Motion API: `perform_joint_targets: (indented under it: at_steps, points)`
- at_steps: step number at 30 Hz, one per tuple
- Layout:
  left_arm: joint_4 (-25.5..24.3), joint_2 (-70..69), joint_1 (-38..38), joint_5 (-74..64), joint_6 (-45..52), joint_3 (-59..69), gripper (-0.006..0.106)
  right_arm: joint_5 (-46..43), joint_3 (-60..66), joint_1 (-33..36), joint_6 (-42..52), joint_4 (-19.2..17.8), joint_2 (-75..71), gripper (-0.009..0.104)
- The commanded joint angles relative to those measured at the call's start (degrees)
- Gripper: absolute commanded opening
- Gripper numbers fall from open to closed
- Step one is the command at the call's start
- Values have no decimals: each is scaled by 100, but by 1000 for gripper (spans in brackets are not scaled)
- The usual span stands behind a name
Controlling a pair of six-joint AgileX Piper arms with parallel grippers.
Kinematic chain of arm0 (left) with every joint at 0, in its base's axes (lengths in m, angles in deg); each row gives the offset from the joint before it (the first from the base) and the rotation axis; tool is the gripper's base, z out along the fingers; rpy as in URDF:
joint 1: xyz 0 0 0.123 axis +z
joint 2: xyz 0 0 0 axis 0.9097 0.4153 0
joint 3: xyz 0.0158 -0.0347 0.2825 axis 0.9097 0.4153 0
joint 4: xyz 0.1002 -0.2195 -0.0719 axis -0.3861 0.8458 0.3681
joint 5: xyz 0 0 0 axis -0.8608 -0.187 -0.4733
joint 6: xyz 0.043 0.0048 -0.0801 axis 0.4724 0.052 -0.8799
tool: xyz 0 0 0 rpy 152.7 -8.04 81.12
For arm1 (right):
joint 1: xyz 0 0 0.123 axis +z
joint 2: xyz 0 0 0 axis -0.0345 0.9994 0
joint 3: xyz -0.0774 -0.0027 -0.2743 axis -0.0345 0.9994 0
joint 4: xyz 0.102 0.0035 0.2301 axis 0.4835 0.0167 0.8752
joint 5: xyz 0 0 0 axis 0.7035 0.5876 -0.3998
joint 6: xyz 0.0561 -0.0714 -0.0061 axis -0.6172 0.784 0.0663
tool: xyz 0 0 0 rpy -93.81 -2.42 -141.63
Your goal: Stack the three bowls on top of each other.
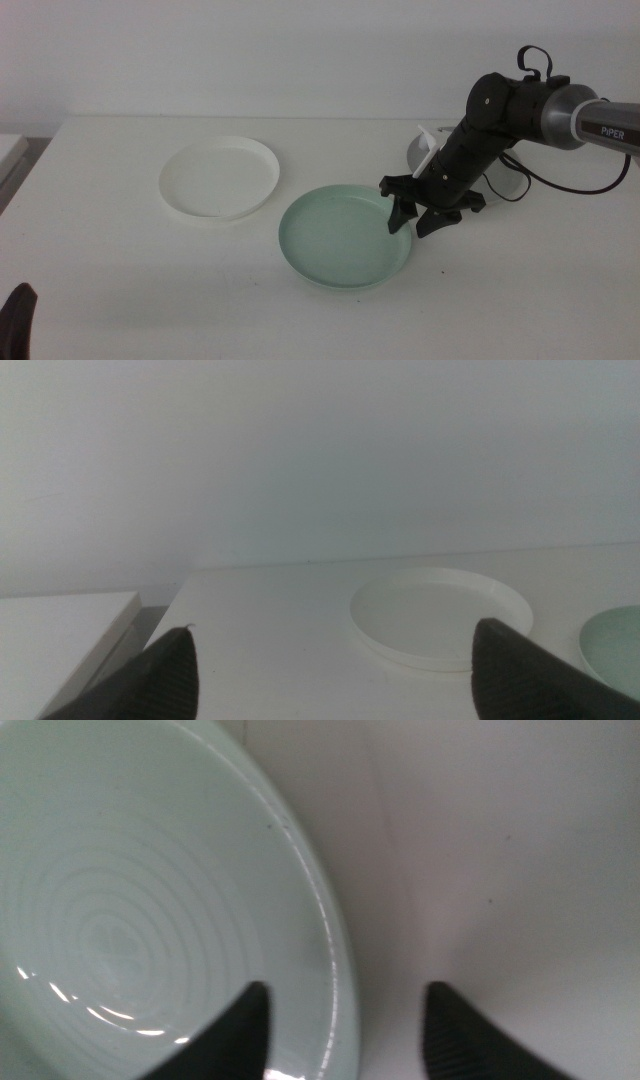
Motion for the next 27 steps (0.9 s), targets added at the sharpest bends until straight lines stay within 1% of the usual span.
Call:
perform_joint_targets:
  at_steps: [1, 3, 5, 8, 11, 13, 15, 17, 18, 22, 27]
  points:
    - [32, -17, -3, 54, 5, 2, 94, 84, -180, 7, 67, -34, -34, 45]
    - [32, -17, -3, 54, 5, 2, 94, 263, -435, -32, 114, -34, -121, 54]
    - [32, -17, -3, 54, 5, 2, 94, 385, -740, -120, 114, -34, -255, 59]
    - [32, -17, -3, 54, 5, 2, 94, 551, -1279, -387, 67, -60, -551, 60]
    - [32, -17, -3, 54, -8, 2, 94, 722, -1804, -764, -152, -236, -788, 62]
    - [32, -17, -3, 54, -8, 2, 94, 792, -2043, -1023, -296, -594, -834, 65]
    - [32, -17, -3, 54, -8, 2, 94, 828, -2183, -1283, -495, -1118, -822, 70]
    - [32, -17, -3, 54, -8, 2, 94, 790, -2183, -1482, -624, -1504, -778, 73]
    - [32, -17, -3, 54, -8, 2, 94, 790, -2183, -1580, -654, -1624, -728, 73]
    - [32, -17, -3, 54, -8, 2, 94, 765, -2183, -1822, -665, -1665, -380, 73]
    - [32, -17, -3, 54, -8, 2, 94, 599, -2183, -1862, -665, -1681, 181, 73]
